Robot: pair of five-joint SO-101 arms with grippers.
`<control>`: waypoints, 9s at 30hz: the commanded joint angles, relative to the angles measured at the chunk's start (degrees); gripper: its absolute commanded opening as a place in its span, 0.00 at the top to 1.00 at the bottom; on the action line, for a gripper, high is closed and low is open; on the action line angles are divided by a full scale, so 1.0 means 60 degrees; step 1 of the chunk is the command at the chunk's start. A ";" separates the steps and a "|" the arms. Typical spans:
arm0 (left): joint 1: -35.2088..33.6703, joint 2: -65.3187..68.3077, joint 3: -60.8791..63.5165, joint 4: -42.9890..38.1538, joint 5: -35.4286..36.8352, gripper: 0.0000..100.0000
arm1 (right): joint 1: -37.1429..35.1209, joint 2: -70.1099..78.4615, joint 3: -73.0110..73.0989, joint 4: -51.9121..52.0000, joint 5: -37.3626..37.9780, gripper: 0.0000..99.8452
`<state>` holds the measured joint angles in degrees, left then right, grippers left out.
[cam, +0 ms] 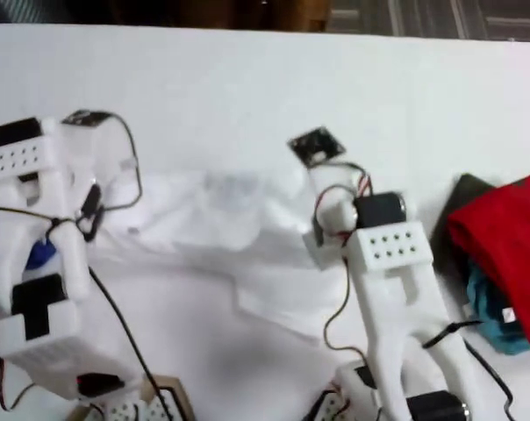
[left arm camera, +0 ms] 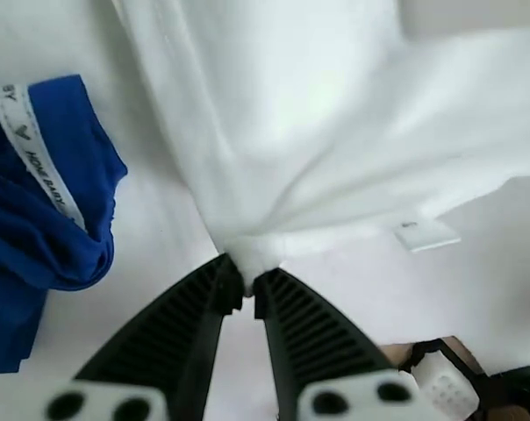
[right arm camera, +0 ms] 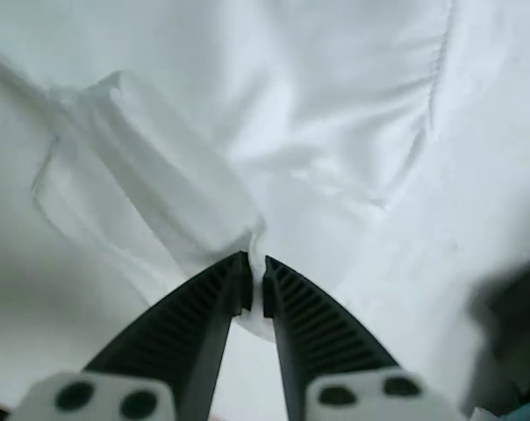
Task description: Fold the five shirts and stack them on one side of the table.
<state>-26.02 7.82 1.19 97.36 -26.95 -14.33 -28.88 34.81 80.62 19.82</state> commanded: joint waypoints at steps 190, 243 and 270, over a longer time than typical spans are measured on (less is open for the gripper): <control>0.1275 0.0542 -0.1150 0.0806 0.2491 0.77 | 0.0989 -0.2747 -0.1875 0.3201 0.2813 0.74; 0.1099 -0.1641 0.6689 -0.5407 0.2505 0.97 | 0.0960 0.9883 -1.0300 -0.0315 -0.2183 0.98; -0.0454 -0.1656 0.6674 -0.5392 0.2505 0.97 | 0.1648 1.4864 -2.0630 0.3495 -0.1963 0.98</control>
<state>-26.81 -1.14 41.54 65.27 -11.91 -5.10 63.25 -86.33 100.13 6.90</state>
